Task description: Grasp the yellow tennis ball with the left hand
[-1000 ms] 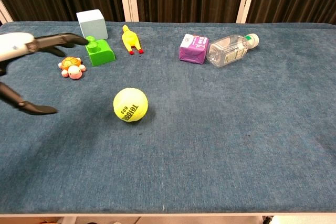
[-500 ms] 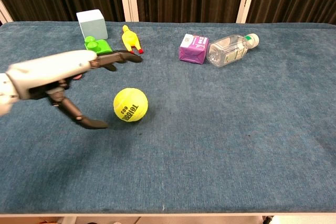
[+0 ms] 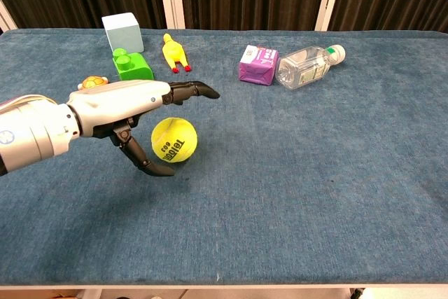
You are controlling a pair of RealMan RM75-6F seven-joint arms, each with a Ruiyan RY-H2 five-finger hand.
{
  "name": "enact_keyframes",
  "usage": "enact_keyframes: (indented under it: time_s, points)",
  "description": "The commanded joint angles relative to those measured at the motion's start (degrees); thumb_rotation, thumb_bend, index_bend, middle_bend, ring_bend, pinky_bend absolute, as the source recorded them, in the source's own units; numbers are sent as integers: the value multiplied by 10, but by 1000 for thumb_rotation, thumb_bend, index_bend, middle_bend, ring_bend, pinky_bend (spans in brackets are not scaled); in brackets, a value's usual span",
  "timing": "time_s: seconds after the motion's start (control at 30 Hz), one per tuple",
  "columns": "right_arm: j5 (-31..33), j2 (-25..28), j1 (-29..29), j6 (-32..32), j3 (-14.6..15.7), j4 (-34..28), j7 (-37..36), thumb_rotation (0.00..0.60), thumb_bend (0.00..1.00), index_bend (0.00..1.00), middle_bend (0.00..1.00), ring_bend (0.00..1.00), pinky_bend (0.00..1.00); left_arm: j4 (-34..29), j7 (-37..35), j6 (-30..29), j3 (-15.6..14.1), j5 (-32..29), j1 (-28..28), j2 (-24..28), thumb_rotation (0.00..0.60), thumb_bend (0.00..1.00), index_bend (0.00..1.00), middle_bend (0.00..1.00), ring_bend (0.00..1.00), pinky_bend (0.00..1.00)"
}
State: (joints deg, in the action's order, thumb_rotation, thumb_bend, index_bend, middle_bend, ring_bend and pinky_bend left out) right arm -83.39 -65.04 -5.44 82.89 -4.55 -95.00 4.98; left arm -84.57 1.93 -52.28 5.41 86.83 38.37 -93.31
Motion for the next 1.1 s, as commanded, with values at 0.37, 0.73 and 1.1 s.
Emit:
enact_keyframes:
  time_s: [0.37,0.73,1.1]
  points:
    - [4,2,-1,-5,0,-3,0,600,850,0,33,113,127,54,7,0,-6,-27,9,-22,600,203,351,424,342,484]
    - [3,4,-1,-3,1,-4,-2,600,850,0,33,114,133,-16,63,-44,16,-26,11,38,600,322,569,641,535,598]
    - [1,3,-2,-5,2,-5,-2,600,850,0,33,114,135,-156,173,-91,79,-75,-4,236,600,316,569,639,535,598]
